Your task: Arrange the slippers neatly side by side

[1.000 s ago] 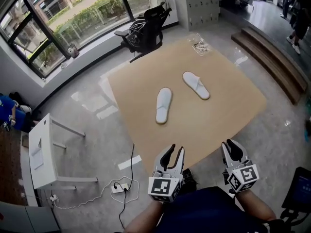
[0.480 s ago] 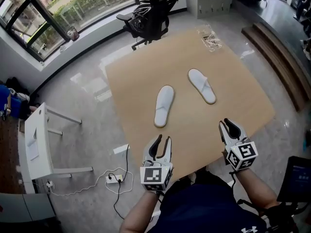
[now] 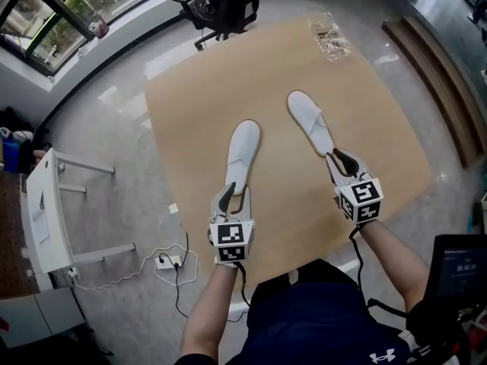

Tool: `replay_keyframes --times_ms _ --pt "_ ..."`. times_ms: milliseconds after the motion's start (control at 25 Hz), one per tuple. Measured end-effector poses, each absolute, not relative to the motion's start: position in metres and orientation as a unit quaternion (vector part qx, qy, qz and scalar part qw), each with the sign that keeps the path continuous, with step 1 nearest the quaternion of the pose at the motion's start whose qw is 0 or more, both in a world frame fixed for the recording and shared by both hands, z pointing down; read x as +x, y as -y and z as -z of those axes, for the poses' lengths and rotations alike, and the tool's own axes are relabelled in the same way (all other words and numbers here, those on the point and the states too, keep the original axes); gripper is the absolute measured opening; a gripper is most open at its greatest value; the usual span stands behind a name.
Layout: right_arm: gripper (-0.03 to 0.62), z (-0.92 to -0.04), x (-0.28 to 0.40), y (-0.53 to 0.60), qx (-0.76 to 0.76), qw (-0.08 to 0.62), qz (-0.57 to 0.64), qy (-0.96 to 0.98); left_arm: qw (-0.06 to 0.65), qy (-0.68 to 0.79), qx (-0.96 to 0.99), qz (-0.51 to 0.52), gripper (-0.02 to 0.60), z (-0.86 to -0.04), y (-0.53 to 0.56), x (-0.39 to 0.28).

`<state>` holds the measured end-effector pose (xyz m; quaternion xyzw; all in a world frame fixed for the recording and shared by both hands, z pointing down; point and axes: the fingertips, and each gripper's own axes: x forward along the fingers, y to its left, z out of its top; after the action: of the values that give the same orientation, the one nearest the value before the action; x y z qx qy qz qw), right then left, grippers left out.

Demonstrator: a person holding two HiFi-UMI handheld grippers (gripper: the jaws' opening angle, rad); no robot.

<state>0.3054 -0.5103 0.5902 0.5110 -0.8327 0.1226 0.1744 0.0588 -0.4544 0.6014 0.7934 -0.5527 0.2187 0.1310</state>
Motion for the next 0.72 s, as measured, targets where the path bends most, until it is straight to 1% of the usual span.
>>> replay_keyframes --times_ms 80,280,520,720 --pt "0.086 -0.613 0.305 0.529 0.500 0.201 -0.107 0.835 0.137 0.553 0.786 -0.238 0.114 -0.623 0.469 0.053" --pt "0.087 -0.652 0.304 0.568 0.478 0.259 -0.087 0.834 0.120 0.530 0.783 -0.301 0.114 -0.664 0.494 0.046" --pt "0.087 -0.688 0.299 0.604 0.455 0.299 -0.074 0.835 0.134 0.528 0.773 -0.326 0.114 -0.696 0.518 0.032" --pt "0.086 -0.722 0.294 0.614 0.413 0.362 -0.052 0.834 0.151 0.509 0.764 -0.367 0.114 -0.728 0.522 0.028"
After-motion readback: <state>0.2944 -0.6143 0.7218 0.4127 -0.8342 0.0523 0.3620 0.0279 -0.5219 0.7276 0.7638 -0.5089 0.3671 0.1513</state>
